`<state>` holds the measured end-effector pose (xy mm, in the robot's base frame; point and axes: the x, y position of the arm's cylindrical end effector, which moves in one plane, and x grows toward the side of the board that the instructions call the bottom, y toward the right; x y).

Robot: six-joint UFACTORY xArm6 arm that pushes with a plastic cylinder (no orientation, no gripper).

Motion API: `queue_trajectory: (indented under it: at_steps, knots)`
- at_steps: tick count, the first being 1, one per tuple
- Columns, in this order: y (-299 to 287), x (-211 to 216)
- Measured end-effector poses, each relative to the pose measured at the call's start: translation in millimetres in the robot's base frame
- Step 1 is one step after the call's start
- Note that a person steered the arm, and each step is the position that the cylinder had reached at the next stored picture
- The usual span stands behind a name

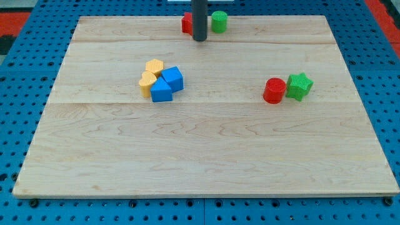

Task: Move yellow hexagon left to red star

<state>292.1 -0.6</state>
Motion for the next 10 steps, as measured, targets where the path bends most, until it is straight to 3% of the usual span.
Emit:
queue_trajectory:
  at_steps: [1,2,3,4,6,7,8,10]
  knots:
    - [-29,75]
    - [-105,102]
    - [-162,91]
    - [-171,42]
    - [-123,1]
    - [-113,16]
    - [-112,18]
    - [-121,-25]
